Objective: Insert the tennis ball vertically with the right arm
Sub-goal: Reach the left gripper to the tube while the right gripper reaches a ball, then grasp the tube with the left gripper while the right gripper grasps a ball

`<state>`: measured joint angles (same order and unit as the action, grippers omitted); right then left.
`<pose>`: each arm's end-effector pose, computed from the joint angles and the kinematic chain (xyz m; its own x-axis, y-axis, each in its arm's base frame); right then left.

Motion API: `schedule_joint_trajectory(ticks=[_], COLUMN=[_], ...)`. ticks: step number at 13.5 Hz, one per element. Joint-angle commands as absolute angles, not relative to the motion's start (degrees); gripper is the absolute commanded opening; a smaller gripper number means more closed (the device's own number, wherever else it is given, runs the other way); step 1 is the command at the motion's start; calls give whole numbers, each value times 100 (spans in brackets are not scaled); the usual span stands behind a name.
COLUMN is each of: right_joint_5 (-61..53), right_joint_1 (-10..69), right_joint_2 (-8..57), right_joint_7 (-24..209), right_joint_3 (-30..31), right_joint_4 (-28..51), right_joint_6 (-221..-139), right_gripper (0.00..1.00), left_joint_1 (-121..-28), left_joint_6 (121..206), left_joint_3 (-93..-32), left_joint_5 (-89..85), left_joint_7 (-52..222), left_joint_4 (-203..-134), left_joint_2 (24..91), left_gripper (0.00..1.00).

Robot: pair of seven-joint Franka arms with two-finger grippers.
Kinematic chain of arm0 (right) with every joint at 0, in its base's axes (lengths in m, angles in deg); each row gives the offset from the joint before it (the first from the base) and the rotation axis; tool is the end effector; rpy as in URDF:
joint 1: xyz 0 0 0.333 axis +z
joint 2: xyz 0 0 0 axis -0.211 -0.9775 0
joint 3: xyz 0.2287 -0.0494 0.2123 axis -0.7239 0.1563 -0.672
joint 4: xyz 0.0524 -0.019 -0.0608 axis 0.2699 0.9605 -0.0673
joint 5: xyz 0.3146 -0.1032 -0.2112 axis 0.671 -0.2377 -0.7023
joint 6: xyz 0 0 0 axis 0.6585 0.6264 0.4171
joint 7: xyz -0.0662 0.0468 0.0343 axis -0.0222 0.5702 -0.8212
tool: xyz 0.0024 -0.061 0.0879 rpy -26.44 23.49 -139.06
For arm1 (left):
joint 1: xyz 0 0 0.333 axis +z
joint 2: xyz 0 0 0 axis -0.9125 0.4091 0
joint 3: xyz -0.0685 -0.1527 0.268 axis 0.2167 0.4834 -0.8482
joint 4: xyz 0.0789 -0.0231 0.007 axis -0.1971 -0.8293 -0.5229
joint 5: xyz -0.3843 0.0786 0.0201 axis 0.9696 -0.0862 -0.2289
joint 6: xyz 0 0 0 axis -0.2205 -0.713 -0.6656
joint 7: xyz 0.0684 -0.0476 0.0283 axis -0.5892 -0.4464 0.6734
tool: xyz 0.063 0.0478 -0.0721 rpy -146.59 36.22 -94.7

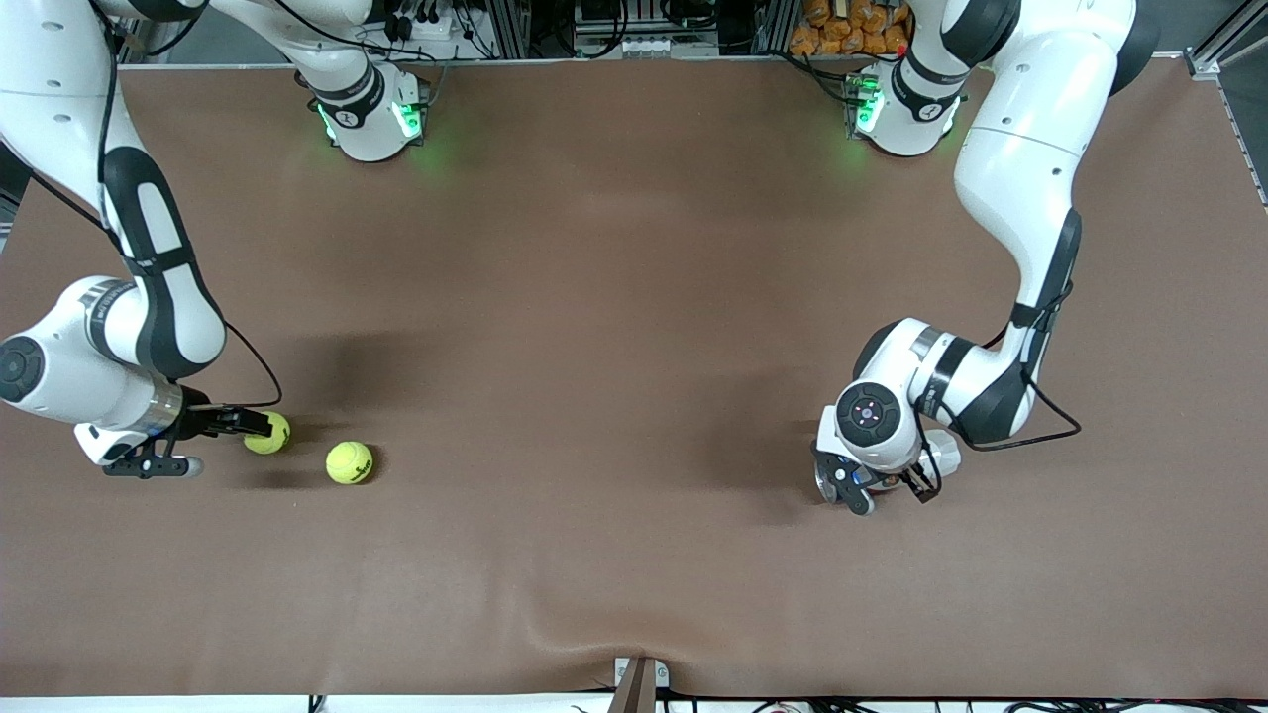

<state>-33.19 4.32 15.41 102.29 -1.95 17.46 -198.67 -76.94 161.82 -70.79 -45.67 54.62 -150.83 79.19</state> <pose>0.6326 -0.1198 0.2207 0.9991 -0.0245 -0.0345 -0.0271 -0.9966 -0.0777 0.6752 -0.2016 0.1931 0.4718 -0.7965 -0.3781 -0.8817 -0.4269 -0.2010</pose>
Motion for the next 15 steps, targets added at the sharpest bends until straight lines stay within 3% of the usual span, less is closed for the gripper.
schedule_joint_trajectory(ticks=[1,8,11,12,15], right_joint_5=[-3119,-2838,-2838,-2838,-2838], right_joint_1=[366,462,480,463,454], right_joint_2=[1395,1271,1193,1166,1148], right_joint_7=[10359,10332,10341,10350,10350], right_joint_3=[-249,-258,-249,-249,-249], right_joint_4=[1742,1742,1742,1742,1742], right_joint_6=[-20038,-20170,-20283,-20319,-20320], right_gripper=[100,100,100,100,100], left_joint_1=[-7728,-7771,-7824,-7824,-7824], left_joint_6=[16350,16465,16465,16465,16465], left_joint_3=[-7099,-7107,-7107,-7107,-7107], left_joint_5=[-4712,-4755,-4843,-4835,-4835], left_joint_7=[5390,5373,5373,5381,5355], left_joint_4=[-15021,-15013,-15004,-15004,-14978], left_joint_2=[8032,8103,8094,8103,8033], left_gripper=[100,100,57,50,51])
